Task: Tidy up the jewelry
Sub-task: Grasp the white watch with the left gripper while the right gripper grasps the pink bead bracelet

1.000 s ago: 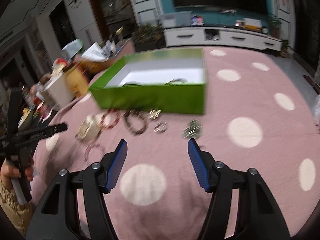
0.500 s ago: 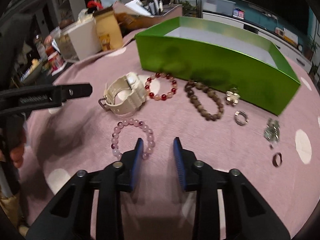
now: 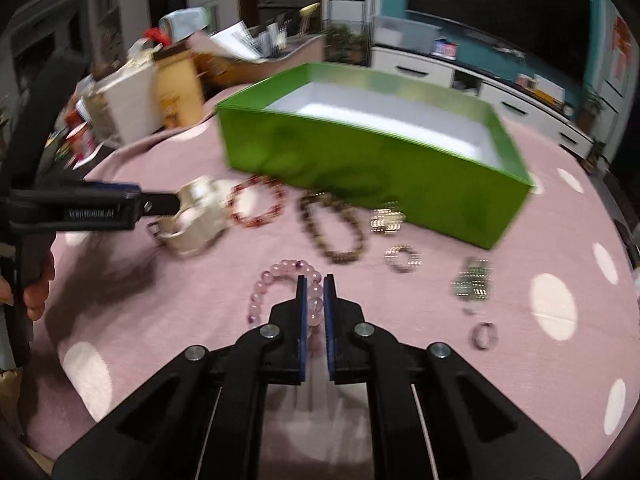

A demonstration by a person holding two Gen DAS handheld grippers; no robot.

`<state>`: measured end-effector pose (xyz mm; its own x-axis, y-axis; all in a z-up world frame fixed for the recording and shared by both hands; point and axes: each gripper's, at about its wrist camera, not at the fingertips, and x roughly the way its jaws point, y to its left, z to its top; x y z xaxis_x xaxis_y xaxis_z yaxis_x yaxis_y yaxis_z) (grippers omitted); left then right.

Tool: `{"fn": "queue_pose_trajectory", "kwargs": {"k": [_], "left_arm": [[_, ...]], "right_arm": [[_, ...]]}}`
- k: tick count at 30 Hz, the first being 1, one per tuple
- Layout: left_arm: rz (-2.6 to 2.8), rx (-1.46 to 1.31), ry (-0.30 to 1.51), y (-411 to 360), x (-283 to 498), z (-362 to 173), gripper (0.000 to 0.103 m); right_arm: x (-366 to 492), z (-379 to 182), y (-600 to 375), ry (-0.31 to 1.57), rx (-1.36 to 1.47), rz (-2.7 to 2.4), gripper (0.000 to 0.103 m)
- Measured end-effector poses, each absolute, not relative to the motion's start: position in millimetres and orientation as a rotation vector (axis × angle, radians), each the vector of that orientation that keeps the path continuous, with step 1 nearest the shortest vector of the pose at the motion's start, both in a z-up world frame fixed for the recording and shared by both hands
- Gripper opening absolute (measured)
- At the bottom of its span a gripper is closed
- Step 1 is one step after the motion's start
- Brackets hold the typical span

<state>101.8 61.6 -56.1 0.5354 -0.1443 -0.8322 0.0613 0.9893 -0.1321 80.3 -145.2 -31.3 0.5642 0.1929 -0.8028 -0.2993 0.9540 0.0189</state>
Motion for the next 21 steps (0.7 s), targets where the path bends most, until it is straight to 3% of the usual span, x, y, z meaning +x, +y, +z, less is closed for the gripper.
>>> {"fn": "queue_pose_trajectory", "kwargs": {"k": [4, 7, 21], "left_arm": [[-0.148, -0.055, 1.036, 53.1, 112.4, -64.5, 0.045], [-0.166, -0.009, 1.038, 47.3, 116.0, -65.2, 0.036], [-0.283, 0.076, 1.078, 37.5, 119.5, -63.9, 0.019]], "right_arm": [[77.3, -23.9, -166.6, 0.908, -0.094, 0.257, 0.007], [75.1, -21.2, -176.6, 0.900, -0.075, 0.247, 0.007], [75.1, -21.3, -185.4, 0.892, -0.047, 0.216, 0.007]]}}
